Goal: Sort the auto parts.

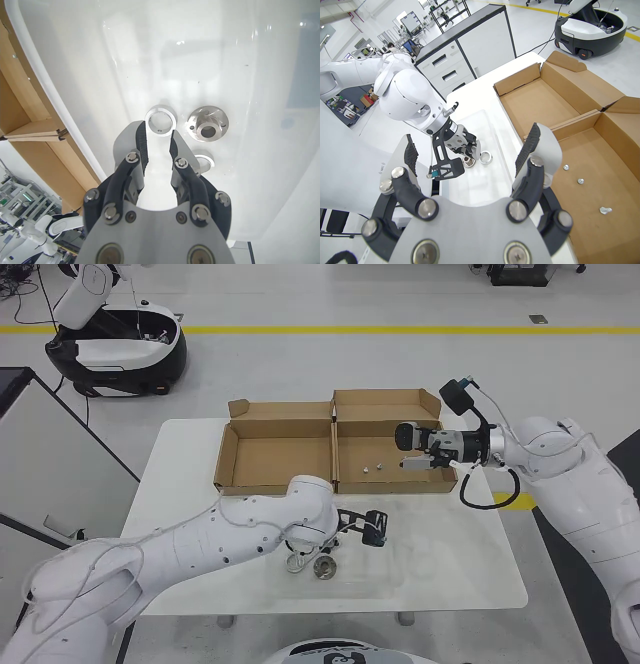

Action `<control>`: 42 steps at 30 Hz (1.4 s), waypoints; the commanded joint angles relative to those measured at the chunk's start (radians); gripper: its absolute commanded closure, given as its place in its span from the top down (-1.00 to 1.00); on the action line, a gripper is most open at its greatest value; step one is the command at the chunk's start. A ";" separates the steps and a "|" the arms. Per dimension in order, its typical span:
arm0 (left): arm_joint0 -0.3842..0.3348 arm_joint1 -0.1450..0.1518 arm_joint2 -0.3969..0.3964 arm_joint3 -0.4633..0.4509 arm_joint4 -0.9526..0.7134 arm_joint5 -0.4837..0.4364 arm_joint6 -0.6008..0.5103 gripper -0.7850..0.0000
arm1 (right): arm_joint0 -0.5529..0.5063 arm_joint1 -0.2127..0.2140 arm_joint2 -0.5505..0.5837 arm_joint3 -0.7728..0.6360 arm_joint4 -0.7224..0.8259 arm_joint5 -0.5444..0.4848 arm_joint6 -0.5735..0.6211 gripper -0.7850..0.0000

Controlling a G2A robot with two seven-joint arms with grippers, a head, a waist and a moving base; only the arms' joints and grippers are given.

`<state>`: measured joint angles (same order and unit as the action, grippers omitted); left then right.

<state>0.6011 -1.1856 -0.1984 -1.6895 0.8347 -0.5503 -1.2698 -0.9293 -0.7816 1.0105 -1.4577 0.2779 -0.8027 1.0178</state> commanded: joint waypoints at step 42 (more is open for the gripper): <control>0.015 -0.115 0.028 0.210 0.023 0.011 -0.011 -0.24 | 0.000 0.000 0.000 0.000 0.000 0.000 0.000 1.00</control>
<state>0.6164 -1.2993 -0.1700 -1.4794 0.8581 -0.5423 -1.2781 -0.9293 -0.7816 1.0105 -1.4577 0.2779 -0.8027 1.0178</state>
